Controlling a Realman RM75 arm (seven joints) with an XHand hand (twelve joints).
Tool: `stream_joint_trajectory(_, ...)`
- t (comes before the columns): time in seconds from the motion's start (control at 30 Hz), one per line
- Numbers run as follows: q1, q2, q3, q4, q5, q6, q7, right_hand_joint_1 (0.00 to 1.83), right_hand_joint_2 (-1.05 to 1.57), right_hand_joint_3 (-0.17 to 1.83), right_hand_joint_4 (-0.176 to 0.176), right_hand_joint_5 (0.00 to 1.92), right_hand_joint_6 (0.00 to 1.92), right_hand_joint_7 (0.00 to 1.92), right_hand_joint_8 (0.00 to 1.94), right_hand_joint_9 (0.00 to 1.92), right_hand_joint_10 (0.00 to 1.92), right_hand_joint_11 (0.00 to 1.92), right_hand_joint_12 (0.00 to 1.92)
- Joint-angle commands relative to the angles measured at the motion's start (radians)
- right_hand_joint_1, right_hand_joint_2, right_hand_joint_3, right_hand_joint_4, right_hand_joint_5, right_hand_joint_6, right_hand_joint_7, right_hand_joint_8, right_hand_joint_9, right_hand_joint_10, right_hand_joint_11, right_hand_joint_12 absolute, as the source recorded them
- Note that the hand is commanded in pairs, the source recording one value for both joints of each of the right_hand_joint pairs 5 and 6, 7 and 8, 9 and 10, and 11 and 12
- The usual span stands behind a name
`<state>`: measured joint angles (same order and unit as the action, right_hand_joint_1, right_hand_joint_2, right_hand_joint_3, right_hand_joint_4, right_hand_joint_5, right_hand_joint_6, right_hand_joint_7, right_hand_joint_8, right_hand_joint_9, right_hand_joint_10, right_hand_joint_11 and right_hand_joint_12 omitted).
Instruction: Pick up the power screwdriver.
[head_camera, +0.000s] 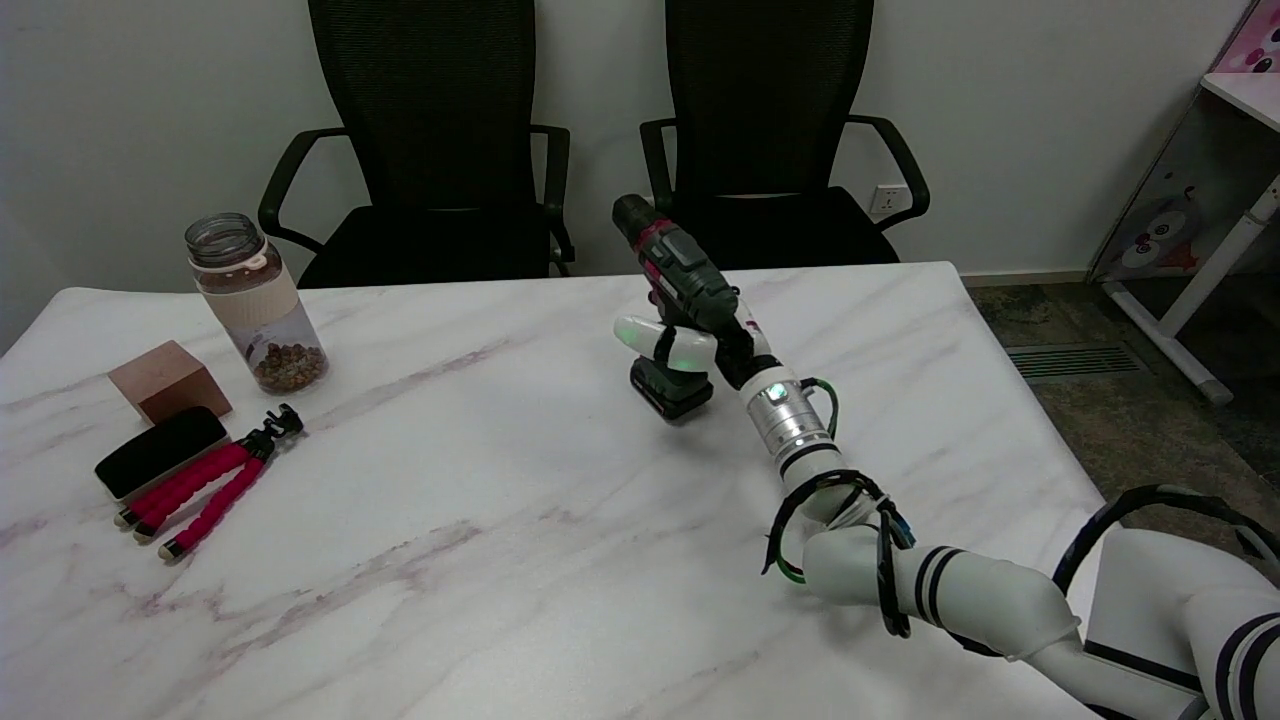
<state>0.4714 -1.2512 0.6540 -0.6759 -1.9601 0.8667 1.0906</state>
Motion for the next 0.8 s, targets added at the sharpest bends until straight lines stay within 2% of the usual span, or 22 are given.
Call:
stream_joint_trajectory(0.03, 0.006, 0.001, 0.003, -0.002, 0.001, -0.008, -0.008, 0.96, 0.42, 0.65, -0.088, 0.0, 0.0, 0.0, 0.0, 0.43, 0.43, 0.82, 0.82)
stream_joint_trajectory(0.1, 0.006, 0.001, 0.003, -0.002, 0.001, -0.009, -0.008, 0.96, 0.44, 0.66, -0.091, 0.0, 0.0, 0.0, 0.0, 0.45, 0.45, 0.85, 0.85)
stream_joint_trajectory(0.3, 0.009, 0.001, 0.004, -0.001, 0.001, -0.012, -0.008, 0.97, 0.54, 0.68, -0.101, 0.0, 0.0, 0.0, 0.0, 0.64, 0.64, 1.25, 1.25)
stream_joint_trajectory(0.63, 0.01, 0.004, 0.004, -0.013, 0.003, -0.009, 0.003, 1.01, 0.65, 0.78, -0.111, 0.05, 0.05, 0.05, 0.05, 0.74, 0.74, 1.41, 1.41)
stream_joint_trajectory(0.7, 0.009, 0.009, 0.004, -0.025, 0.003, -0.008, 0.003, 1.01, 0.63, 0.85, -0.11, 0.07, 0.07, 0.07, 0.07, 0.74, 0.74, 1.39, 1.39)
stream_joint_trajectory(0.73, 0.009, 0.009, 0.004, -0.028, 0.003, -0.008, 0.003, 1.01, 0.62, 0.87, -0.108, 0.07, 0.07, 0.07, 0.07, 0.71, 0.71, 1.27, 1.27)
stream_joint_trajectory(0.8, 0.006, 0.01, 0.006, -0.037, 0.004, -0.003, 0.005, 1.02, 0.57, 0.92, -0.105, 0.07, 0.07, 0.07, 0.07, 0.61, 0.61, 0.84, 0.84)
